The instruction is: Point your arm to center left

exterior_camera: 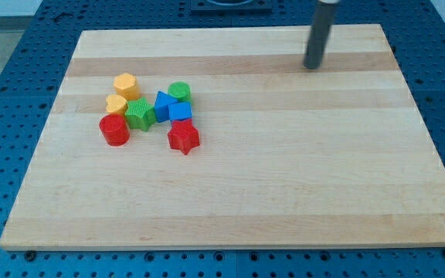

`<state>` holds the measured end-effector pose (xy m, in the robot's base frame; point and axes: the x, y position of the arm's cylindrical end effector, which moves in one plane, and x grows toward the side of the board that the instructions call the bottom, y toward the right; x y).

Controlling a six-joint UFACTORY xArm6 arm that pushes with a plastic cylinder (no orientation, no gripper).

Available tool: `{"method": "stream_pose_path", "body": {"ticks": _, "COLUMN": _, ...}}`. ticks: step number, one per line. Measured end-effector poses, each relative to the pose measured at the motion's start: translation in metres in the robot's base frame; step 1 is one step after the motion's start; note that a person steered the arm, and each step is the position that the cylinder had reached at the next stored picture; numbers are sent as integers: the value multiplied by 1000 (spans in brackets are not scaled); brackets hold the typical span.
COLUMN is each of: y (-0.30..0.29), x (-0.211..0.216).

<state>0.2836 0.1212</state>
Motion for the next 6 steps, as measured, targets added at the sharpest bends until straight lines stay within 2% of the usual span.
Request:
{"method": "stream_pose_path", "body": {"ticks": 1, "y": -75, "x": -14}}
{"method": "stream_pose_path", "body": {"ticks": 3, "y": -299, "x": -14}}
{"method": "stream_pose_path", "body": {"ticks": 4, "y": -379, "x": 24}}
{"method": "stream_pose_path", "body": {"ticks": 5, "y": -403, "x": 91}}
{"method": "stream_pose_path", "body": {"ticks": 6, "y": -381, "x": 145}}
